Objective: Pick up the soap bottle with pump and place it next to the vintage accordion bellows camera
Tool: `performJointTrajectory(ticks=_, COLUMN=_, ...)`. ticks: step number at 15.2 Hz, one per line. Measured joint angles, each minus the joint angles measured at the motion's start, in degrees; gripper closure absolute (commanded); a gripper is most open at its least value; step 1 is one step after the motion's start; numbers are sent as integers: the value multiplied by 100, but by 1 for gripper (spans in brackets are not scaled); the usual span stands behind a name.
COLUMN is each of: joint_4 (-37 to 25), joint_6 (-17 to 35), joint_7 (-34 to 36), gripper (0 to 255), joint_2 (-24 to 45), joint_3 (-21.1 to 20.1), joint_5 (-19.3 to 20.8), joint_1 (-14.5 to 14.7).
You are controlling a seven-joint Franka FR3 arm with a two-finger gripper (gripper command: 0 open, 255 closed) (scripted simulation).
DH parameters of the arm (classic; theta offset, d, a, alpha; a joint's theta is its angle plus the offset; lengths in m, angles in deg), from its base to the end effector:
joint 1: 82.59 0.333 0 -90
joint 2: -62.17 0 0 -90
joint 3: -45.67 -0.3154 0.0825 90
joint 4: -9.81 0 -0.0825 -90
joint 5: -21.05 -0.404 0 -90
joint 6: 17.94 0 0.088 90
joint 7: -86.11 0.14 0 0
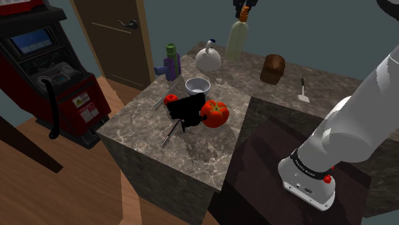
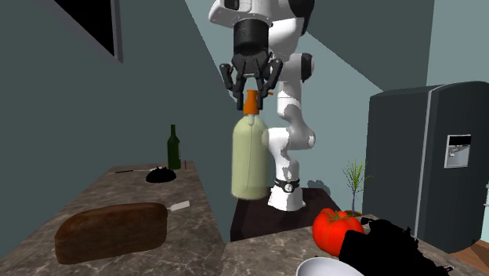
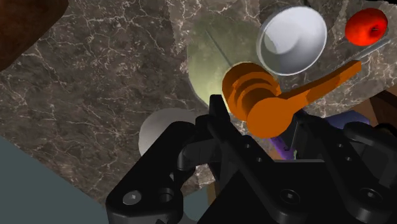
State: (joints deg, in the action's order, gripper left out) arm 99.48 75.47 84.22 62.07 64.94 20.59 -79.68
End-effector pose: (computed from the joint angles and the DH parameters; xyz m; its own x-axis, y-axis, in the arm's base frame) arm 0.5592 -0.1632 0.6002 0.9660 -0.2497 0.0671 -0.2499 -0.9683 -0.0064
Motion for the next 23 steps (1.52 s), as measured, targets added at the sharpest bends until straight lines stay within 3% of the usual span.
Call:
performJointTrajectory(ticks=12, joint_4=1153, joint_6=-265, joint_7=1683, gripper=255, joint_2=-1437, joint_3=-993, joint_5=346, joint_1=673)
performJointTrajectory(ticks=23, joint_4=1241, joint_6=-684, joint_7=3193, gripper=255, joint_2=-1893, joint_3=-2015, joint_5=185, joint_1=1194)
